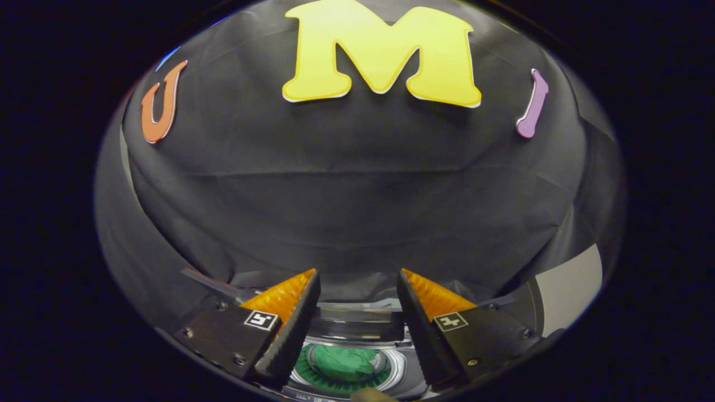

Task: Put the clothes into the washing machine and then close the washing machine lid.

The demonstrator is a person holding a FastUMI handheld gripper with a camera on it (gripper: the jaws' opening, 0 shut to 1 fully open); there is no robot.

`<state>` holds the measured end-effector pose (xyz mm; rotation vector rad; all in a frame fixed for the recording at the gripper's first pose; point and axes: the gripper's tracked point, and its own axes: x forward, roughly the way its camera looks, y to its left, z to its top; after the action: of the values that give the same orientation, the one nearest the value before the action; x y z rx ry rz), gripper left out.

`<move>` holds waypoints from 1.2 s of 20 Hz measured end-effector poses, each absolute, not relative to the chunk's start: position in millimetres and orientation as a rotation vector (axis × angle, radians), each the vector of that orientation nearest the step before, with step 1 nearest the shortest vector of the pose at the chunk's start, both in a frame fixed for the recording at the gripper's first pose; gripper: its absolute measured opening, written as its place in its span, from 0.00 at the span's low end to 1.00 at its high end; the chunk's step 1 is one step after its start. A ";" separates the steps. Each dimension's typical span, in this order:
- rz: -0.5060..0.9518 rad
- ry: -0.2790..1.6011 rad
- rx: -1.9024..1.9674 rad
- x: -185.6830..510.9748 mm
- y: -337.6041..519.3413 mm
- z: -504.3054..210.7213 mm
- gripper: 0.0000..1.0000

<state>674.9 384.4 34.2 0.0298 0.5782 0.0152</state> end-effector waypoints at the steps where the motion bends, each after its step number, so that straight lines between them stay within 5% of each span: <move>1: 0.009 0.585 0.041 671.4 384.0 33.8 0.87; 24: 0.043 0.570 0.079 588.8 385.8 15.2 0.87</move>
<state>588.8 385.8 15.2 0.0786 0.5698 0.0434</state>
